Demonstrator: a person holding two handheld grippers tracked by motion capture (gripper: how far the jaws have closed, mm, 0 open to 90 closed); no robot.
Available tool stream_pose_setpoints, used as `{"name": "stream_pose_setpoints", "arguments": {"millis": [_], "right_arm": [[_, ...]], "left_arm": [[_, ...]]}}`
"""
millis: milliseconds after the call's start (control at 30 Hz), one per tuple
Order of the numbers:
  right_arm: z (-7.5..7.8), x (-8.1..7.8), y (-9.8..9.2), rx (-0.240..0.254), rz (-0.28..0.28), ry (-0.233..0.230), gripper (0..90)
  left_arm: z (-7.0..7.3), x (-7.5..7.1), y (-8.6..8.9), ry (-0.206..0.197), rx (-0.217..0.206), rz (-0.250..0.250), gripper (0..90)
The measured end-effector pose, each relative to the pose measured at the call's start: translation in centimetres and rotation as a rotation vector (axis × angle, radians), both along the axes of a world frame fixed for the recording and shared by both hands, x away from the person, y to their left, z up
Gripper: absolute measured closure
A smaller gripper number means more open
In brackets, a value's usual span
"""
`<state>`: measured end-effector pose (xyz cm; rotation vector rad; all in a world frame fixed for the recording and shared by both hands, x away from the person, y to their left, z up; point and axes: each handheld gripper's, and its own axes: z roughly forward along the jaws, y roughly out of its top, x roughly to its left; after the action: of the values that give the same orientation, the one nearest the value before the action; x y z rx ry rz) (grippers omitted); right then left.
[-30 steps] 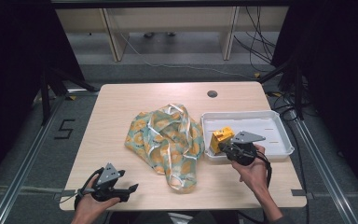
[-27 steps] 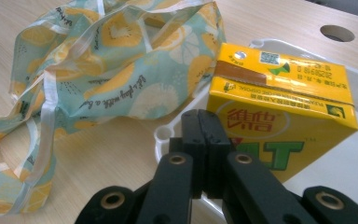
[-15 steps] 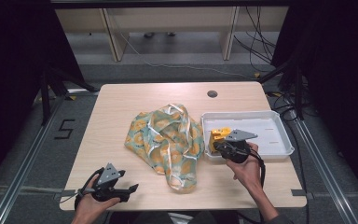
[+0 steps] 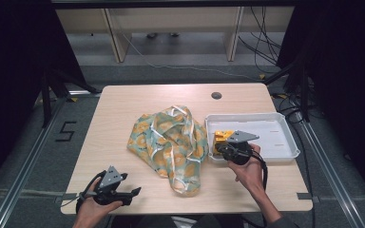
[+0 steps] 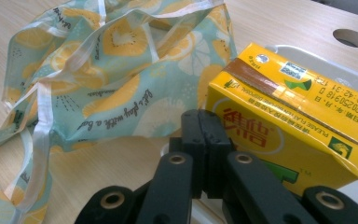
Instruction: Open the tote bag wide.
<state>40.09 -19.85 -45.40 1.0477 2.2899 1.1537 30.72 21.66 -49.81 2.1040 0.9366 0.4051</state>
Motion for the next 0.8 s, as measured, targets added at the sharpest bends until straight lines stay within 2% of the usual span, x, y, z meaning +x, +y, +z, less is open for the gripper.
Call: {"name": "stream_pose_setpoints", "arguments": {"millis": [167, 200, 233, 267, 333, 433, 500, 533, 600, 633, 667, 700, 733, 767, 800], "right_arm": [[0.1, -0.5, 0.0, 0.019, 0.018, -0.001, 86.7], [0.2, -0.7, 0.0, 0.026, 0.026, 0.004, 84.7], [0.2, -0.7, -0.1, 0.030, 0.032, -0.017, 82.8], [0.2, -0.8, -0.2, 0.053, 0.038, -0.003, 79.9], [0.3, -1.3, -0.3, 0.079, 0.048, -0.019, 75.4], [0.3, -2.3, -0.3, 0.093, 0.045, 0.004, 66.5], [0.2, -2.6, -0.6, 0.096, 0.058, -0.018, 60.8], [0.1, -2.9, -0.5, 0.111, 0.046, -0.011, 58.5], [-0.1, -3.2, -0.9, 0.102, 0.064, -0.015, 54.2], [-0.3, -3.4, -0.9, 0.118, 0.070, -0.016, 52.7], [-0.4, -3.7, -0.9, 0.120, 0.061, 0.007, 51.3], [-0.6, -3.7, -1.1, 0.123, 0.078, -0.002, 50.0], [-0.6, -3.9, -1.3, 0.116, 0.061, 0.007, 48.3], [-0.6, -3.8, -1.5, 0.108, 0.060, -0.008, 47.5], [-0.7, -4.1, -1.5, 0.127, 0.048, 0.019, 46.5]], "left_arm": [[0.2, 0.1, 0.1, -0.009, 0.016, -0.013, 26.4], [0.2, 0.1, 0.1, -0.009, 0.015, -0.012, 26.3], [0.2, 0.1, 0.1, -0.010, 0.015, -0.012, 26.4], [0.2, 0.1, 0.1, -0.006, 0.014, -0.013, 26.4], [0.2, 0.2, 0.1, -0.008, 0.013, -0.012, 26.4], [0.2, 0.2, 0.1, -0.014, 0.007, -0.008, 26.4], [0.1, 0.1, -0.2, -0.017, -0.038, 0.017, 26.3], [0.3, 0.2, 0.1, -0.010, 0.010, -0.009, 26.4], [0.2, 0.2, 0.0, -0.020, -0.005, 0.002, 26.4], [0.2, 0.2, 0.0, 0.001, -0.010, 0.008, 26.4], [0.1, 0.2, -0.1, 0.002, -0.018, 0.009, 26.4], [0.2, 0.3, 0.0, -0.003, -0.005, 0.008, 26.4], [0.2, 0.3, 0.1, -0.012, 0.004, -0.003, 26.4], [0.2, 0.4, 0.0, -0.007, 0.003, -0.003, 26.3], [0.2, 0.4, 0.0, -0.006, 0.004, -0.004, 26.4]]}}
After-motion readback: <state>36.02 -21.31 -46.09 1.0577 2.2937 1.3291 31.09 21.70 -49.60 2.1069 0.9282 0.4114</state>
